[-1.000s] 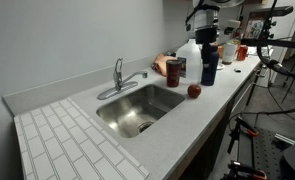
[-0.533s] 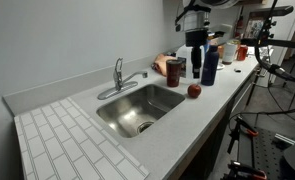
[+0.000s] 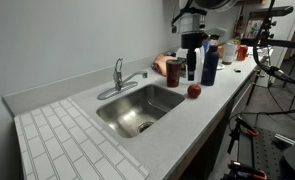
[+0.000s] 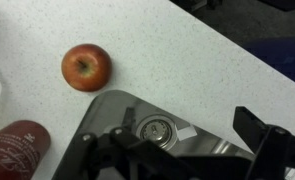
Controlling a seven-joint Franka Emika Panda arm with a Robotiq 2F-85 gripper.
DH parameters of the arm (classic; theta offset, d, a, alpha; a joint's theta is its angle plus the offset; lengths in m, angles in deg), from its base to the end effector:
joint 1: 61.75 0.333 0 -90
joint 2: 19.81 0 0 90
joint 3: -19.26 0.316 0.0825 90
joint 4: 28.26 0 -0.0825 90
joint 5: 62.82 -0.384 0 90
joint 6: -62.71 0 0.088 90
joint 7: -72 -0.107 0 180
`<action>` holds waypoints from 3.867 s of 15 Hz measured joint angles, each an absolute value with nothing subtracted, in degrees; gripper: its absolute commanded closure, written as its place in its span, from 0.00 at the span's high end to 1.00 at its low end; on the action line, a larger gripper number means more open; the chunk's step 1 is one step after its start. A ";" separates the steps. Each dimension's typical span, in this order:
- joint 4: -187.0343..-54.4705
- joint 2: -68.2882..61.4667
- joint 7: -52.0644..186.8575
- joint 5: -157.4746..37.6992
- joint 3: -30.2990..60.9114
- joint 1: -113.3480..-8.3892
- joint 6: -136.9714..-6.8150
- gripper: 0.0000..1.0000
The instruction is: Push down the tap faucet
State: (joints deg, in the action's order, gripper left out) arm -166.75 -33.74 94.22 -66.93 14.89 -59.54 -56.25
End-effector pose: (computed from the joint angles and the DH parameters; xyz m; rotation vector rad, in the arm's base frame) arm 0.4441 -0.0132 0.3945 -3.0032 -0.4776 0.1216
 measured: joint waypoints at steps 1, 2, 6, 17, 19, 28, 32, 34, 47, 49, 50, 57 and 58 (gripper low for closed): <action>-166.39 -32.47 93.06 -67.74 15.93 -58.96 -58.99 1.00; -165.77 -30.69 91.58 -68.49 17.25 -58.13 -62.32 1.00; -158.05 -30.96 91.73 -68.57 15.55 -59.50 -62.15 1.00; -148.48 -33.21 93.41 -68.55 12.28 -62.23 -57.78 1.00; -148.47 -33.21 93.41 -68.55 12.28 -62.23 -57.78 1.00; -146.90 -26.88 93.43 -72.88 14.13 -60.66 -67.66 1.00; -142.67 -19.53 93.57 -75.13 16.53 -59.97 -75.88 1.00; -139.83 -15.92 93.57 -75.93 17.46 -59.98 -78.14 1.00; -134.93 -7.24 92.98 -76.36 19.44 -60.22 -84.42 1.00; -132.72 -3.02 92.97 -76.30 20.45 -60.27 -88.52 1.00; -131.33 -1.17 92.97 -76.03 20.80 -60.33 -90.74 1.00; -122.31 5.37 92.35 -74.88 22.83 -61.84 -97.77 1.00; -121.55 6.03 91.36 -74.84 23.29 -62.18 -96.96 1.00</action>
